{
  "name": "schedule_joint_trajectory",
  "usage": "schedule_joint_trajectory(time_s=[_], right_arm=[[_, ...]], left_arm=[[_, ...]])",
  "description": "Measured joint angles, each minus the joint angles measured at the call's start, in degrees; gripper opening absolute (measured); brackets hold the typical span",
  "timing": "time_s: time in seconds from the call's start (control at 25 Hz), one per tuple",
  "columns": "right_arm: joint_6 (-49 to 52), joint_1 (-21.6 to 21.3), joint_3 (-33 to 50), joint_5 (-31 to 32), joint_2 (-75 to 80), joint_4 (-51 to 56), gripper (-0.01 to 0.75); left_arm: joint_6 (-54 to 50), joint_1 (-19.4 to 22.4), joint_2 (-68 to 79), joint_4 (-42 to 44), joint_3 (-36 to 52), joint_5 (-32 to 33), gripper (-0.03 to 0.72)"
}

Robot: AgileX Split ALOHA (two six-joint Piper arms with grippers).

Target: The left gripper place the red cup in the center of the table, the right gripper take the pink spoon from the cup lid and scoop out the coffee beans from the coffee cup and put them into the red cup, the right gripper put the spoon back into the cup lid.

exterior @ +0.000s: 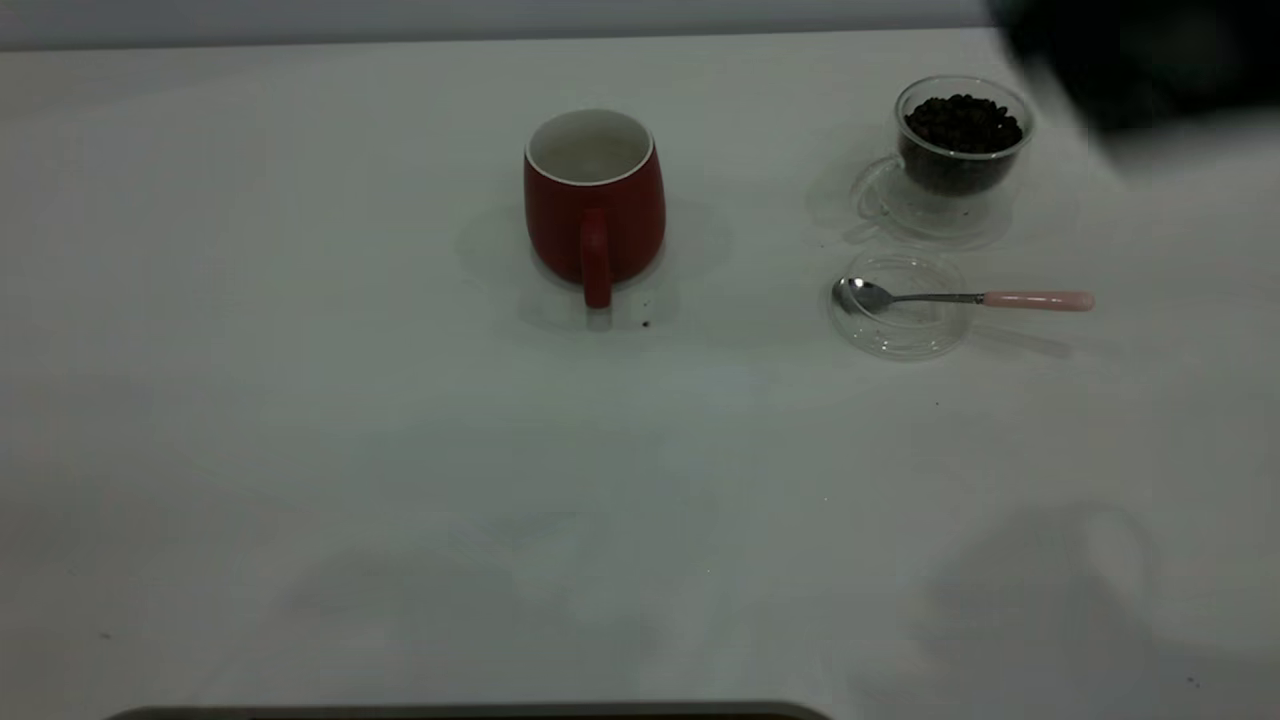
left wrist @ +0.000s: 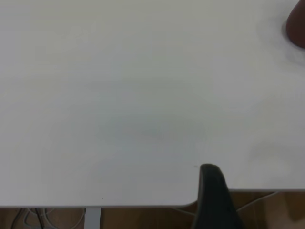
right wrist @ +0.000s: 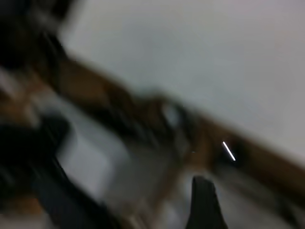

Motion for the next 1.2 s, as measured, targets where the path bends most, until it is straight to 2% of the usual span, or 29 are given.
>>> schedule_joint_trajectory(time_s=[0.08,0.16,0.32,0.4,0.6,0.8,1.2], right_arm=[[11.52,-0.36,-1.46,6.34,-5.06,-17.59,0.56],[22.09,-0.4,-1.77,11.17,-12.39,-30.81,0.56],[37.81,-0.97,0.27,15.55,-26.92,-46.53,0.56],[40.73,-2.11,1.51,15.1,-31.63,-49.56,0.56],[40.37,-5.81,3.95,12.29,-37.76,-55.55,0.558],[40.37,-9.38,7.4,10.69,-41.2,-56.1,0.558],[40.37,-9.57,7.53,10.27,-47.45,-55.9,0.558]], left_arm=[[0.06,0.0,0.0,0.0,0.0,0.0,0.519],[0.06,0.0,0.0,0.0,0.0,0.0,0.519],[0.06,0.0,0.0,0.0,0.0,0.0,0.519],[0.06,0.0,0.0,0.0,0.0,0.0,0.519],[0.06,0.0,0.0,0.0,0.0,0.0,0.519],[0.06,0.0,0.0,0.0,0.0,0.0,0.519],[0.06,0.0,0.0,0.0,0.0,0.0,0.518]])
